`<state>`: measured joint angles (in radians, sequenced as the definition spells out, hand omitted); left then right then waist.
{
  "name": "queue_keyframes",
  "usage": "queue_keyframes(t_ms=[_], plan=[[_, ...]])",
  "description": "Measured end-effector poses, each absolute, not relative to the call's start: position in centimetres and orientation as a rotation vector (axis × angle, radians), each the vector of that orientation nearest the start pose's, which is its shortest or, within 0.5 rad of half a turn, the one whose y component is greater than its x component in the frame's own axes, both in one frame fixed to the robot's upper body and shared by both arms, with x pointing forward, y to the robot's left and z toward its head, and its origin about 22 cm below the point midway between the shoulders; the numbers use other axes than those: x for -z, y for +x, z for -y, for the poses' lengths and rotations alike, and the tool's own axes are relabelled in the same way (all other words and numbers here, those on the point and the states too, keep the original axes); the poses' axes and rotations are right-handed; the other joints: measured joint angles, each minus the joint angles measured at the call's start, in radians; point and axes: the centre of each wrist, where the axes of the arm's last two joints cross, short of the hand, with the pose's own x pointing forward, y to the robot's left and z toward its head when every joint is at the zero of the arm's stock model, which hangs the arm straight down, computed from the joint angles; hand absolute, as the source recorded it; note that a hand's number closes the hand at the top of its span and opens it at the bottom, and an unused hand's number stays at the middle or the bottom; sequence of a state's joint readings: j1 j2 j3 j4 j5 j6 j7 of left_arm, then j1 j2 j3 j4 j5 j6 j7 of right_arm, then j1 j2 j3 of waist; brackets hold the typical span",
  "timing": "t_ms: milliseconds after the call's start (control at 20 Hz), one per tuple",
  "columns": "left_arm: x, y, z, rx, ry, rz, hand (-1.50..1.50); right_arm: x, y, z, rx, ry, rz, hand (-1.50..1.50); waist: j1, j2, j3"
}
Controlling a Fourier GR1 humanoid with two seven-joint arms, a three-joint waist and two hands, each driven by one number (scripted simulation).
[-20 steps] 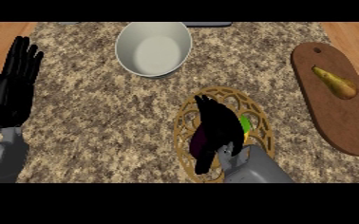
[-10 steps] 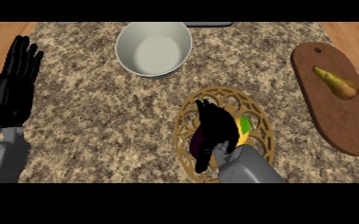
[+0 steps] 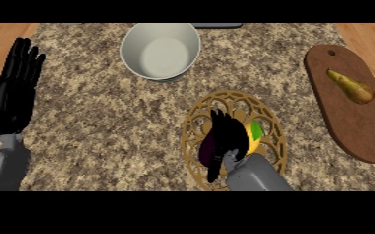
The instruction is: Pick the eggplant from the placemat and place it in the bowl
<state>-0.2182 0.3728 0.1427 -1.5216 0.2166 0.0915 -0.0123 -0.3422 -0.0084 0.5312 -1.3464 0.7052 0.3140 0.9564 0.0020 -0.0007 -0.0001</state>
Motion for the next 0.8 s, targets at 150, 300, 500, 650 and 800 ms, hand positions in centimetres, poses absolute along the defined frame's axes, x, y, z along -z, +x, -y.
queue_keyframes(t_ms=[150, 300, 500, 650, 800], plan=[[-8.8, 29.2, -32.7, -0.027, 0.238, 1.788, 0.0, -1.8, 28.0, 7.9, -1.152, -0.628, 0.709, 1.5, -0.001, -0.003, -0.002], [-8.5, 29.3, -32.3, -0.03, 0.238, 1.782, 0.0, -2.0, 28.0, 8.7, -1.161, -0.66, 0.779, 1.5, -0.001, -0.004, -0.002], [-8.3, 29.4, -33.5, -0.034, 0.232, 1.787, 0.0, -1.8, 27.8, 8.2, -1.168, -0.702, 0.811, 1.5, -0.002, -0.004, -0.003], [-7.9, 29.8, -32.7, -0.03, 0.237, 1.787, 0.0, -1.8, 28.8, 9.5, -1.187, -0.714, 0.853, 1.5, -0.002, -0.006, -0.003], [-8.2, 29.8, -32.5, -0.02, 0.225, 1.795, 0.0, -3.1, 32.4, 15.5, -1.252, -0.742, 0.897, 1.5, 0.015, 0.007, 0.0]])
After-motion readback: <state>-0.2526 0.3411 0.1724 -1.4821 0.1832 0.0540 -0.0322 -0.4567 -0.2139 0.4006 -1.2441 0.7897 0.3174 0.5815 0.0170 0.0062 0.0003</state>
